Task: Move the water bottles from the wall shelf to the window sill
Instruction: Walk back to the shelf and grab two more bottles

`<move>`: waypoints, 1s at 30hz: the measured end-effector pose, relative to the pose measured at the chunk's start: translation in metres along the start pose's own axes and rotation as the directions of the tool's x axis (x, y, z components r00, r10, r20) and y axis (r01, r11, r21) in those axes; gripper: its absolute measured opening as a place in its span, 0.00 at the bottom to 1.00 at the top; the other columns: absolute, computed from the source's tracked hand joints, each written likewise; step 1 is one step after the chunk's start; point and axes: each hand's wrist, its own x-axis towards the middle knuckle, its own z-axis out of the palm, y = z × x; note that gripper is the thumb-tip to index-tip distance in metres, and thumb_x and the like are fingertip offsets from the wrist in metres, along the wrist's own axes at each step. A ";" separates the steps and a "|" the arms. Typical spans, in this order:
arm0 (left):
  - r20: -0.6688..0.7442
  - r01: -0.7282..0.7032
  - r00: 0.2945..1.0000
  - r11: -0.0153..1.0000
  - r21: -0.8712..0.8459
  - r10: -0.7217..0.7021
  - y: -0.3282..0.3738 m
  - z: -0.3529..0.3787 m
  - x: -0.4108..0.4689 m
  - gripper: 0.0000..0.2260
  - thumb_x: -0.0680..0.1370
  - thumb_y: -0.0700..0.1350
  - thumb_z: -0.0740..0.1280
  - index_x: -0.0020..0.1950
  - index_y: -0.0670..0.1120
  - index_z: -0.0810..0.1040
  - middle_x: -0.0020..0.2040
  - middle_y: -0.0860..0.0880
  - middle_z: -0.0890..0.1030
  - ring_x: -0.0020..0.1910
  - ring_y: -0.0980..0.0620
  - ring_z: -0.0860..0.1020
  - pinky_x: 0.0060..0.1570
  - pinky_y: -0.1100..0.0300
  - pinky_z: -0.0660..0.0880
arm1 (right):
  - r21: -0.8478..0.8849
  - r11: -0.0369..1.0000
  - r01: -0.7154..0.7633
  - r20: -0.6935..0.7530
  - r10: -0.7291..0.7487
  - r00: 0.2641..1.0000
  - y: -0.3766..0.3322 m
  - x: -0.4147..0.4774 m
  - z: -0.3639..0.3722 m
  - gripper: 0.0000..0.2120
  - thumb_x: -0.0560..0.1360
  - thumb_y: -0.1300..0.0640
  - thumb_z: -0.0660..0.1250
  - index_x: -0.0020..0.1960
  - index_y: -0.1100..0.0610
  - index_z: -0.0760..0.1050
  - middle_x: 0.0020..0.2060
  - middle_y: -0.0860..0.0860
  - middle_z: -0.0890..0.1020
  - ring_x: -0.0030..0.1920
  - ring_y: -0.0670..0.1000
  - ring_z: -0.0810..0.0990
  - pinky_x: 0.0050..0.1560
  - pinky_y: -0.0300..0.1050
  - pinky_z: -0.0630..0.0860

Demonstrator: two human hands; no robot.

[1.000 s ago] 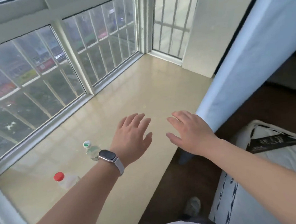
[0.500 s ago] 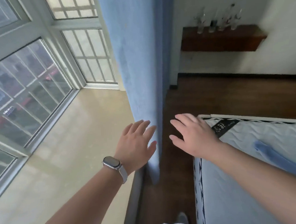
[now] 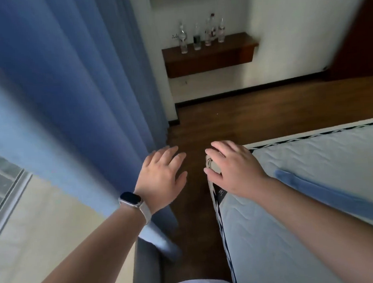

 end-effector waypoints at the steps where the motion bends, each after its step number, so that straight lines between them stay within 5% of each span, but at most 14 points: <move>1: 0.006 -0.011 1.000 1.000 -0.007 0.011 0.002 0.003 0.011 0.21 0.77 0.53 0.67 0.69 0.48 0.74 0.68 0.46 0.75 0.68 0.42 0.72 0.65 0.43 0.69 | 0.006 1.000 -0.027 -0.003 0.027 1.000 0.008 0.001 0.000 0.26 0.75 0.41 0.55 0.63 0.55 0.76 0.60 0.54 0.78 0.60 0.58 0.75 0.55 0.54 0.74; 15: 0.046 -0.098 0.993 0.985 -0.143 0.106 -0.055 0.068 0.162 0.21 0.77 0.54 0.66 0.69 0.49 0.74 0.70 0.47 0.74 0.70 0.45 0.69 0.70 0.44 0.63 | -0.043 0.970 -0.239 0.059 0.241 0.969 0.071 0.099 0.035 0.26 0.76 0.41 0.55 0.66 0.55 0.74 0.65 0.52 0.75 0.65 0.56 0.71 0.61 0.54 0.71; 22: 0.071 -0.073 0.994 0.982 -0.175 0.087 -0.137 0.093 0.243 0.23 0.80 0.56 0.60 0.74 0.52 0.68 0.75 0.50 0.68 0.75 0.48 0.63 0.73 0.49 0.52 | -0.110 0.970 -0.216 0.143 0.230 0.963 0.074 0.220 0.058 0.26 0.78 0.39 0.53 0.70 0.52 0.69 0.69 0.52 0.72 0.69 0.56 0.67 0.65 0.55 0.68; 30: 0.068 -0.055 0.995 0.984 -0.172 0.067 -0.215 0.109 0.311 0.22 0.80 0.56 0.60 0.74 0.52 0.68 0.75 0.49 0.68 0.75 0.48 0.62 0.73 0.50 0.51 | -0.129 0.973 -0.194 0.181 0.215 0.960 0.074 0.325 0.079 0.26 0.79 0.38 0.51 0.72 0.49 0.64 0.72 0.49 0.67 0.73 0.53 0.63 0.70 0.53 0.62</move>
